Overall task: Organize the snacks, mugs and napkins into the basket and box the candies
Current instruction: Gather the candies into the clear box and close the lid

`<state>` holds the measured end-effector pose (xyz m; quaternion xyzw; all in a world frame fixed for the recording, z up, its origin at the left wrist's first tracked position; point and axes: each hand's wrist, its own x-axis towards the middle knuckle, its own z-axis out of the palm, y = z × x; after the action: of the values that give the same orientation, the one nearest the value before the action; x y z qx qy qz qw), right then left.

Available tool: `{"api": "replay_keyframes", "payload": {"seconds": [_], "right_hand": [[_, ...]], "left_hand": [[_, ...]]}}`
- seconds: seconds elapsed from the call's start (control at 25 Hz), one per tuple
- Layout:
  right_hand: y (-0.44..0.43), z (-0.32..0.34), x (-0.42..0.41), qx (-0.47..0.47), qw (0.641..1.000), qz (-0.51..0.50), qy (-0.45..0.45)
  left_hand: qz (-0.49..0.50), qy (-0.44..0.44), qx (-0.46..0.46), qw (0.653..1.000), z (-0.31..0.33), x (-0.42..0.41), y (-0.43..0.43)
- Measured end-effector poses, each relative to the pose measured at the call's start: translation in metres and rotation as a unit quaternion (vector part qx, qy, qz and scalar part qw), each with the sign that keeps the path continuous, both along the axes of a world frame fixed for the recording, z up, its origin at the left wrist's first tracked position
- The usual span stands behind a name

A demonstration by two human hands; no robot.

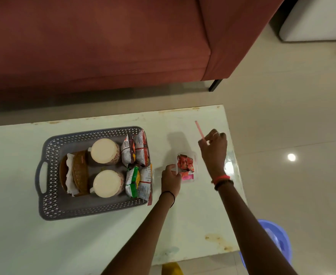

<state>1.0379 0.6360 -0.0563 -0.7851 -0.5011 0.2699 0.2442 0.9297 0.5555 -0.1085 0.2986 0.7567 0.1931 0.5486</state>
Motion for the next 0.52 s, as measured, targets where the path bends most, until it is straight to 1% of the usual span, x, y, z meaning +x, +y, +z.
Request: {"api": "replay_keyframes", "payload": {"seconds": [0.04, 0.08, 0.2, 0.24, 0.28, 0.4, 0.52], "right_hand": [[-0.017, -0.005, 0.003, -0.005, 1.0, 0.005, -0.023], [-0.032, -0.012, 0.002, -0.024, 0.999, 0.013, -0.026], [-0.064, -0.033, -0.009, -0.116, 0.991, 0.028, 0.064], [-0.07, -0.037, -0.013, -0.14, 0.987, 0.04, 0.07], [-0.074, -0.042, -0.015, -0.151, 0.985, 0.059, 0.057], [-0.078, -0.047, -0.015, -0.126, 0.987, 0.086, 0.047], [-0.083, -0.045, -0.013, -0.101, 0.988, 0.112, 0.043]], "left_hand": [[-0.005, 0.002, 0.0, 1.0, 0.0, 0.001, 0.0], [-0.007, 0.003, 0.002, 1.0, 0.0, 0.001, 0.0], [-0.02, 0.012, 0.023, 0.999, 0.001, 0.001, -0.001], [-0.028, 0.014, 0.033, 0.999, 0.002, 0.001, -0.001], [-0.035, 0.015, 0.042, 0.998, 0.003, 0.0, -0.001], [-0.062, 0.023, 0.058, 0.996, 0.004, -0.004, -0.001], [-0.086, 0.036, 0.052, 0.994, 0.005, -0.008, 0.0]]}}
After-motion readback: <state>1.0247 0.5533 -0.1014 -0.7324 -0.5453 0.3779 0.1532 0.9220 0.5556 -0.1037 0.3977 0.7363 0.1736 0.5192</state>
